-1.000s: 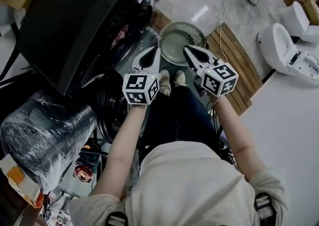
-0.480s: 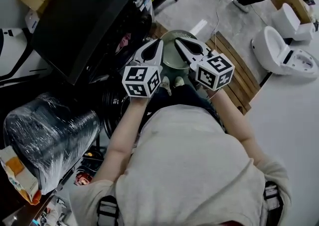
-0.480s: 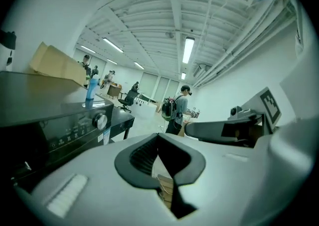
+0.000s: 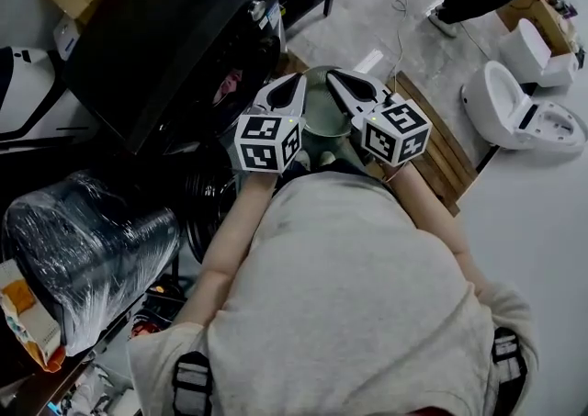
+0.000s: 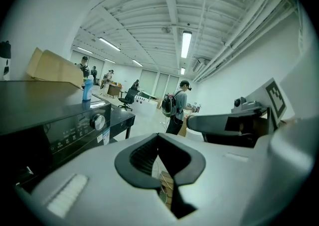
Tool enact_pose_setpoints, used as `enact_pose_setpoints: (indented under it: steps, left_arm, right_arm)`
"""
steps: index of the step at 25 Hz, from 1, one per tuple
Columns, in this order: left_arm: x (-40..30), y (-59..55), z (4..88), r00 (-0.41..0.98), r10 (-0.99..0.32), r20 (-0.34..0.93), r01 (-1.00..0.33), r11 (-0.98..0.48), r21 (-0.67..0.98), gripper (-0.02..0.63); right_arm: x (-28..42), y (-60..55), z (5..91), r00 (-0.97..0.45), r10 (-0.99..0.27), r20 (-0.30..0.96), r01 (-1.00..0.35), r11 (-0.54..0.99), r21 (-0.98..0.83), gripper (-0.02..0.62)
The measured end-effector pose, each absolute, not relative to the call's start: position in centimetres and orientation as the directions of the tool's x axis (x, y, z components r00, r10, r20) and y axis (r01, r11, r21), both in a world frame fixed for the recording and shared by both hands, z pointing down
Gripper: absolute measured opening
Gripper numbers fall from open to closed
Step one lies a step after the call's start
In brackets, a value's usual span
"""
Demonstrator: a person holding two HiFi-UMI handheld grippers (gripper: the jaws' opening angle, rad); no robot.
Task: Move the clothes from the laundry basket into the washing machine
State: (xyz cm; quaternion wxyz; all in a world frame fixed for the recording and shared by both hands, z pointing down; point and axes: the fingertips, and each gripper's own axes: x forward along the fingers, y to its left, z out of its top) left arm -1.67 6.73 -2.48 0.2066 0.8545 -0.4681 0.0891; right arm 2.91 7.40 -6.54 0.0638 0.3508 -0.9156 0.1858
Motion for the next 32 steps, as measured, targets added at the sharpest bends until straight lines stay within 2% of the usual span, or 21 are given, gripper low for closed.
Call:
enact_pose_setpoints:
  steps: [12,32]
  left_arm:
    - [0.4,7.4,-2.7,0.576,-0.748,0.331,-0.818,-0.527,0.23,0.009]
    - [-0.4,7.1,-2.6,0.562,-0.757,0.333,-0.825,-0.485,0.29,0.009]
  right_arm:
    - [3.8,7.6,-5.1,-0.716,-0.634,0.291,-0.698,0.658,-0.284,0.009]
    - [5.9,7.2,-4.9,-0.66,-0.679,0.32,-0.751,0.601,-0.273,0.009]
